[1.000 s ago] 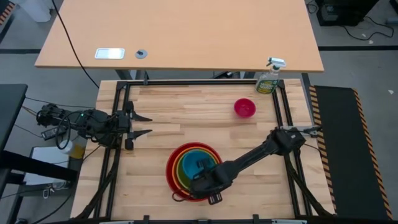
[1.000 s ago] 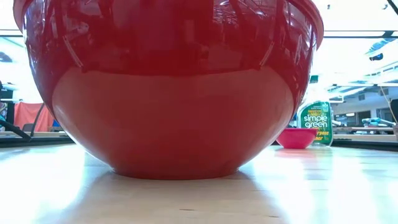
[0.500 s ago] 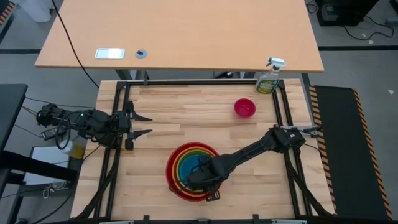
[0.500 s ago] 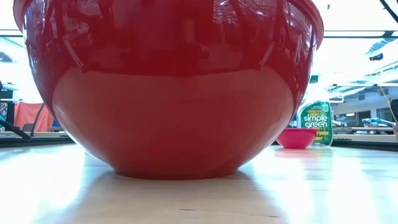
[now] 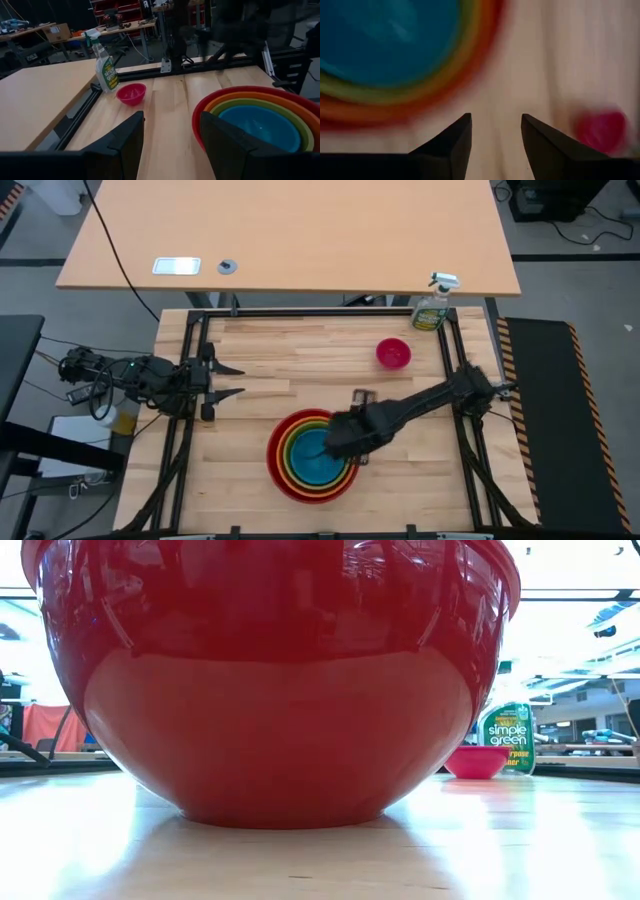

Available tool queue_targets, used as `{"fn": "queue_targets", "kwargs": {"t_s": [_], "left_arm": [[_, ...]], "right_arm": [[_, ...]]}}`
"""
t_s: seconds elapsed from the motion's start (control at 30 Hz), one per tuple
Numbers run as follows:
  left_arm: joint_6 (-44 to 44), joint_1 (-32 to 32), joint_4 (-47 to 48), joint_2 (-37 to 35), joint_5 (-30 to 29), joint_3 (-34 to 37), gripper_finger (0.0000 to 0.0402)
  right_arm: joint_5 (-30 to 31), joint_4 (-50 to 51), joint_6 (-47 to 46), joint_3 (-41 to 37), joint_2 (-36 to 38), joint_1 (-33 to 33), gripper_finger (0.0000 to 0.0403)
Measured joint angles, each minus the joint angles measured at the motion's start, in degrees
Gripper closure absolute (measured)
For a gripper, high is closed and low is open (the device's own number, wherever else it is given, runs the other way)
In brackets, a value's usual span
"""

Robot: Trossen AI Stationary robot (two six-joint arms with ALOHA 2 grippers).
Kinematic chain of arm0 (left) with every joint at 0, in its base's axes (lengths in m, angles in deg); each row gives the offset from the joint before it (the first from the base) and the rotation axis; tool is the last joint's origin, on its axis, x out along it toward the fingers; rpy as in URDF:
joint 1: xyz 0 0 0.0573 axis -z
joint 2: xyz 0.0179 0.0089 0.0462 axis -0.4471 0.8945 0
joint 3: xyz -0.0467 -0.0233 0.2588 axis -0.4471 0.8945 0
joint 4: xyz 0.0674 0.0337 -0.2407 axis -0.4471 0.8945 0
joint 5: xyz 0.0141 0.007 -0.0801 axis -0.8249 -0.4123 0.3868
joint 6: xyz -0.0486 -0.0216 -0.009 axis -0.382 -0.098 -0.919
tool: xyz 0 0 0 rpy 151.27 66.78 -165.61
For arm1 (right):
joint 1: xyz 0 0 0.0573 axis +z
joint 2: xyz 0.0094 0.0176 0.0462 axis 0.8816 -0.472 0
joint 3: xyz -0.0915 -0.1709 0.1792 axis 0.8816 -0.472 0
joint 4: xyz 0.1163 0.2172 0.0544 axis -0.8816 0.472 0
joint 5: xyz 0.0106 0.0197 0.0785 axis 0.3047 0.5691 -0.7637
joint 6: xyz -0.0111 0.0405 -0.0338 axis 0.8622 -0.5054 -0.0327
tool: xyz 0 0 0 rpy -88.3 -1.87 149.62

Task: Nest bowls inside each other
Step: Stack the small red bowl into the blue bowl

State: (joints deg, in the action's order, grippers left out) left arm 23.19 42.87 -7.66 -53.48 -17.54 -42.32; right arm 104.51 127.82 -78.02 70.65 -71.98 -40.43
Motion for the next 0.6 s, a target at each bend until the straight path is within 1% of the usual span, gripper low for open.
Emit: {"fn": "queue_targets", "kwargs": {"t_s": [0.07, 0.1, 0.27, 0.37, 0.5, 0.6], "left_arm": [[-0.4, 0.0, 0.02, 0.0, 0.0, 0.01, 0.0205], [-0.49, 0.0, 0.04, -0.01, 0.0, 0.0, 0.0205], [-0.63, 0.01, -0.04, 0.44, 0.02, 0.02, 0.0205], [-0.63, 0.01, -0.04, 1.22, 0.0, 0.02, 0.0205], [-0.56, 0.01, -0.08, 2.17, 0.01, 0.02, 0.0205], [-0.08, 0.01, -0.31, 2.5, 0.01, 0.02, 0.0205]], "right_arm": [[1.25, 3.78, -2.15, -6.69, 2.98, -1.15, 0.023], [2.13, 3.28, -3.02, -10.58, 4.33, -1.75, 0.0231], [5.88, -5.46, -4.61, -28.81, 13.79, -5.15, 0.0231], [7.93, -10.9, -4.56, -38.41, 17.25, -7.65, 0.0231], [8.09, -15.07, -1.78, -47.79, 21.15, -12.76, 0.023], [6.63, -19.66, 3.02, -52.59, 21.35, -17.02, 0.022]]}}
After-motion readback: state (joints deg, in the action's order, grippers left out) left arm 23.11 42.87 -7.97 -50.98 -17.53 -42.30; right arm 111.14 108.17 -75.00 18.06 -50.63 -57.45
